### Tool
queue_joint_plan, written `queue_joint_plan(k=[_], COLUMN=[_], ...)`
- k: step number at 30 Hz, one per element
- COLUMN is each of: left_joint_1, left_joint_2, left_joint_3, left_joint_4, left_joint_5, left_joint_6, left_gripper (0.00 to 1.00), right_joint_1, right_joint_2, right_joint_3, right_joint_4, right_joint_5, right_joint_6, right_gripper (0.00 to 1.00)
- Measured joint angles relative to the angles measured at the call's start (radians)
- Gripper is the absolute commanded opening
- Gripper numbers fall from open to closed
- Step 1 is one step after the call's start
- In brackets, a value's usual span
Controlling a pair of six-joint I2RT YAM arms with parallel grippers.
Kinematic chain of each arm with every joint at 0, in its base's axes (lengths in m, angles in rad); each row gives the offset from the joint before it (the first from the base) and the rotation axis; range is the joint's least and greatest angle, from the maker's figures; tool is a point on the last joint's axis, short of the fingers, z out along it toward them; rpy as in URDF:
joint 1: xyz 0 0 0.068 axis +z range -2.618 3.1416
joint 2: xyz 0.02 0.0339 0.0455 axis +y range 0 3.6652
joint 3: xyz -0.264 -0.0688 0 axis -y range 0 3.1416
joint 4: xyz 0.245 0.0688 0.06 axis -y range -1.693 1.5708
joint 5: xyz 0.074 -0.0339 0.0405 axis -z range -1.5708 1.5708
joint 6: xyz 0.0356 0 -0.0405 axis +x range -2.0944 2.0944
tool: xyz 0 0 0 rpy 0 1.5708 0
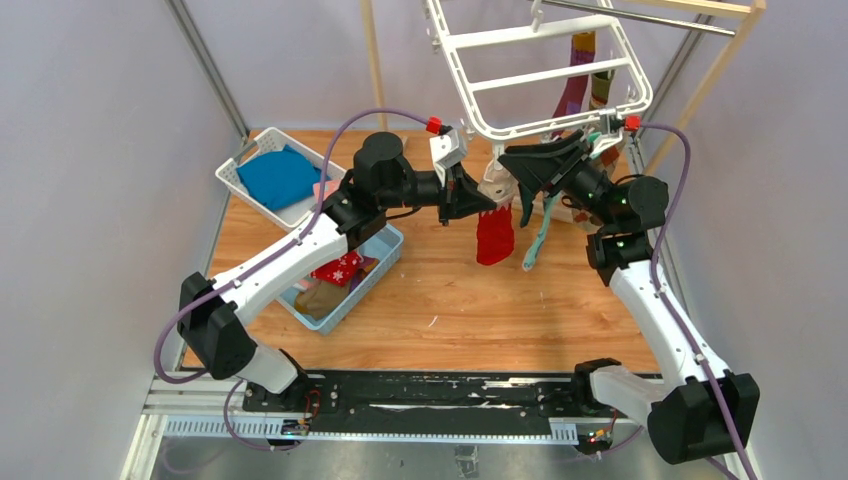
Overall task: Remove the socks clipped to the hanger
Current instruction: Remove the sock from the hanger.
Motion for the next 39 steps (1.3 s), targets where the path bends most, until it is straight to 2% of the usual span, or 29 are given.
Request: queue_joint_plan(k=[9, 13, 24, 39], left_joint_1=[0.0, 0.0, 0.0, 0.0], left_joint_2=[0.011, 0.013, 0.013, 0.013], left_joint_3=[0.0, 0.0, 0.0, 0.0], left_joint_4=[0.0, 0.0, 0.0, 0.001], left_joint_5=[0.0, 0.001, 0.001, -0.003], left_joint_6=[-0.001, -0.001, -0.001, 0.004], left_gripper=[0.0, 0.0, 0.0, 0.0], right_joint_1=[0.002, 0.016, 0.065, 0.065], right_joint_2=[0.003, 0.021, 0.103, 0.109], right_joint_3=[-0.05, -0.055, -0.054, -0.053], right_joint_4=[0.022, 0.092, 0.215, 0.312], right_joint_5=[0.064, 0.07, 0.07, 0.07], right_joint_6=[-0.009, -0.021, -0.051, -0.012], right_gripper=[0.58, 0.59, 0.49, 0.55])
